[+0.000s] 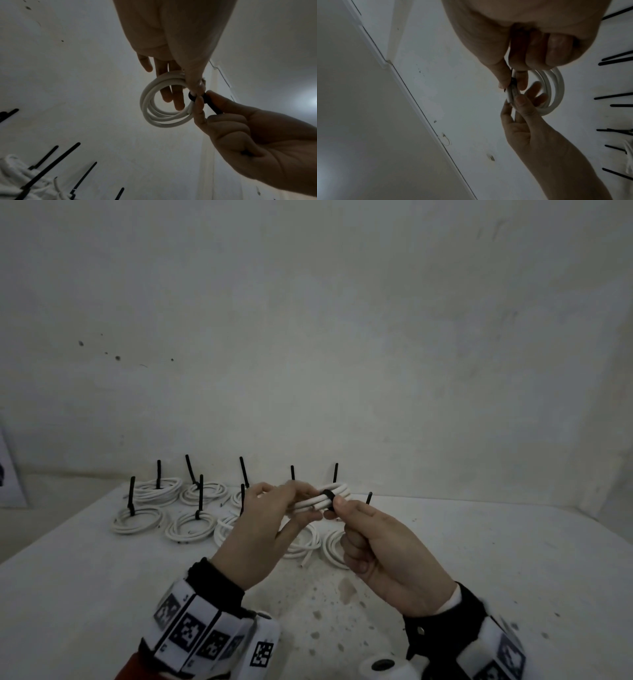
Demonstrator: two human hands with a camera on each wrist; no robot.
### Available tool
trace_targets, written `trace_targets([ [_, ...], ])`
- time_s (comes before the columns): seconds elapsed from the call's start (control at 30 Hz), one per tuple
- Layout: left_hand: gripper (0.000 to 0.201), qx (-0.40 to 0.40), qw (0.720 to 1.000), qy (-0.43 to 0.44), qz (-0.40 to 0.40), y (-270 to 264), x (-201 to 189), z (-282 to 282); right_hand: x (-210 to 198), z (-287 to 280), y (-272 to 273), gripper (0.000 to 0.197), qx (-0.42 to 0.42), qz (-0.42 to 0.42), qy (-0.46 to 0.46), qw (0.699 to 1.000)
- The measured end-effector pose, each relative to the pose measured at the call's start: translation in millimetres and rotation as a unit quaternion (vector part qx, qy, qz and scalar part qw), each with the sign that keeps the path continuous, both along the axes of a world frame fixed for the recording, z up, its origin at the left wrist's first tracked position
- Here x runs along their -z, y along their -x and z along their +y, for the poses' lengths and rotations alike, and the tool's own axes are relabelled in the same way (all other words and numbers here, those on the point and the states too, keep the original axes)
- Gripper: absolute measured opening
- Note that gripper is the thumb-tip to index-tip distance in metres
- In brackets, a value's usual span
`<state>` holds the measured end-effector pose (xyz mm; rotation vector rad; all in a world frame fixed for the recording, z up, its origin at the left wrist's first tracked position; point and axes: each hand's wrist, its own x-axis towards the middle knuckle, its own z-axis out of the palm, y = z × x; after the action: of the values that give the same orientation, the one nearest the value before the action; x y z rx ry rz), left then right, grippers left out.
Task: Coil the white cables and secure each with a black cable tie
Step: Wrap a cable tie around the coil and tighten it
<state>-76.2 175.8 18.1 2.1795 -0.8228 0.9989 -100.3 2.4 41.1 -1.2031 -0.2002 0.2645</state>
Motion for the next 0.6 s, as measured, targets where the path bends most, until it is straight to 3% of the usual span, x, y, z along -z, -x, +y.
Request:
trace_targets([
  [0.33,0.031,-0.041,0.994,-0.100,-0.025,-6.2,1.9,2.6,3.6,2.4,-4.2,0.022,-0.004,0.028,0.019,0.999],
  [0.5,0.012,-0.057,0.988,-0.124,-0.069,-10.4,2.7,6.9,5.2,3.8,-4.5,0.021,-0.013,0.040,0.009,0.999],
  [0.6,0.013,-0.064,0.985,-0.133,-0.092,-11.8,2.2,7.0,5.3,4.6,-4.9,0.022,-0.018,0.042,-0.001,0.999],
])
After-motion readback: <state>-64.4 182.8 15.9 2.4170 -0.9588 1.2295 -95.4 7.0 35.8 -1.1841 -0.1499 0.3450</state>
